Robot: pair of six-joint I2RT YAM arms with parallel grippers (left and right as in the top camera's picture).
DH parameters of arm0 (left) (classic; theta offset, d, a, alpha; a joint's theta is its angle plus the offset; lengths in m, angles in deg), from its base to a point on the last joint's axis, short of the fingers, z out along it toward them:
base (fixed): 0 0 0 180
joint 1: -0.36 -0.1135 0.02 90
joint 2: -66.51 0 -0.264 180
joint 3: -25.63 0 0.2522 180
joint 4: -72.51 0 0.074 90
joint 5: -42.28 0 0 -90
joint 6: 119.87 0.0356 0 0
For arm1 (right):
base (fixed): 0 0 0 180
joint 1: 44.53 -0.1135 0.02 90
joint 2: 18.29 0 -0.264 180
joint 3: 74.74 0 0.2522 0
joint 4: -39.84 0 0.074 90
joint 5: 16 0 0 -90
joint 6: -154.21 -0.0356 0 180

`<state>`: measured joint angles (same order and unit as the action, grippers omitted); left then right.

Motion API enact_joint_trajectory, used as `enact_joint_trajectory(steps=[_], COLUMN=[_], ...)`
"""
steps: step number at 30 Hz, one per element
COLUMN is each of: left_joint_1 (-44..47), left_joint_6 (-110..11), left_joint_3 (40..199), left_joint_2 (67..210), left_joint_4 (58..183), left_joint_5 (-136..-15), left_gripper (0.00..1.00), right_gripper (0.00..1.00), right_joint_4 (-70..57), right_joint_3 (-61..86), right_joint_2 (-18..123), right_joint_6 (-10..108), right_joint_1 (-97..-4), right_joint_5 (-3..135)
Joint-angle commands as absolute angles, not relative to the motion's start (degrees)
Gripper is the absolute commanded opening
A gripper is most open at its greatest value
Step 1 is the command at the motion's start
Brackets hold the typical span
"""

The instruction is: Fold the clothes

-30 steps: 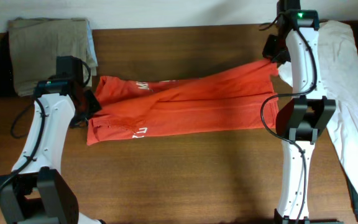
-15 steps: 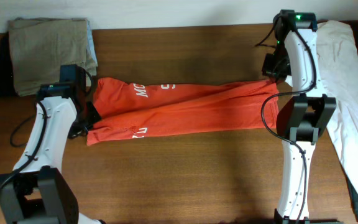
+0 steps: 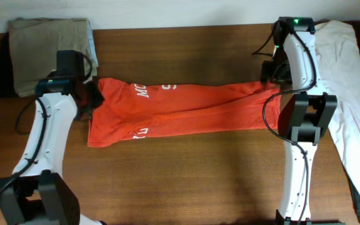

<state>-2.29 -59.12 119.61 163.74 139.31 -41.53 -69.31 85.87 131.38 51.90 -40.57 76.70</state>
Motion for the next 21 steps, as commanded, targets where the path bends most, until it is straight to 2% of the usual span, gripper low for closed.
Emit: enact_joint_trajectory(steps=[1,2,4,5,6,7,9,13,19,21], left_joint_1=[1.5,2.1,2.4,2.3,2.3,2.3,2.3,0.5,-3.7,-4.3], left_joint_6=[-58.9,-59.0,-59.0,-58.9,-58.9,-58.9,-58.9,-59.0,-59.0,-58.9], left_joint_3=[120.1,120.1,120.1,120.1,120.1,120.1,120.1,120.1,120.1,120.1], left_joint_2=[167.5,169.4,173.8,177.6,179.4,180.6,182.1,183.1,183.1,183.1], left_joint_4=[137.0,136.6,135.8,133.5,132.6,132.2,131.9,131.2,131.1,130.8], left_joint_5=[-45.0,-45.0,-45.6,-45.6,-45.6,-45.5,-45.4,-45.0,-45.0,-44.9], left_gripper=[0.14,0.12,0.11,0.11,0.11,0.11,0.11,0.15,0.15,0.15], right_gripper=[0.32,0.34,0.52,0.43,0.42,0.43,0.51,0.56,0.54,0.39], right_joint_4=[-66.1,-65.6,-65.7,-65.1,-63.6,-62.8,-61.5,-60.1,-63.7,-64.9], right_joint_3=[87.1,87.1,87.1,87.0,86.5,86.0,83.6,76.7,75.9,76.0], right_joint_2=[129.4,129.4,129.4,129.4,129.4,129.4,129.4,129.4,129.4,129.4], right_joint_6=[52.0,52.0,52.0,52.0,52.6,53.5,54.0,55.0,55.0,55.0], right_joint_1=[-42.5,-42.8,-43.2,-43.0,-43.0,-43.0,-43.0,-43.0,-43.0,-43.0], right_joint_5=[75.7,75.7,75.8,76.0,76.1,76.2,76.1,76.4,85.2,85.2])
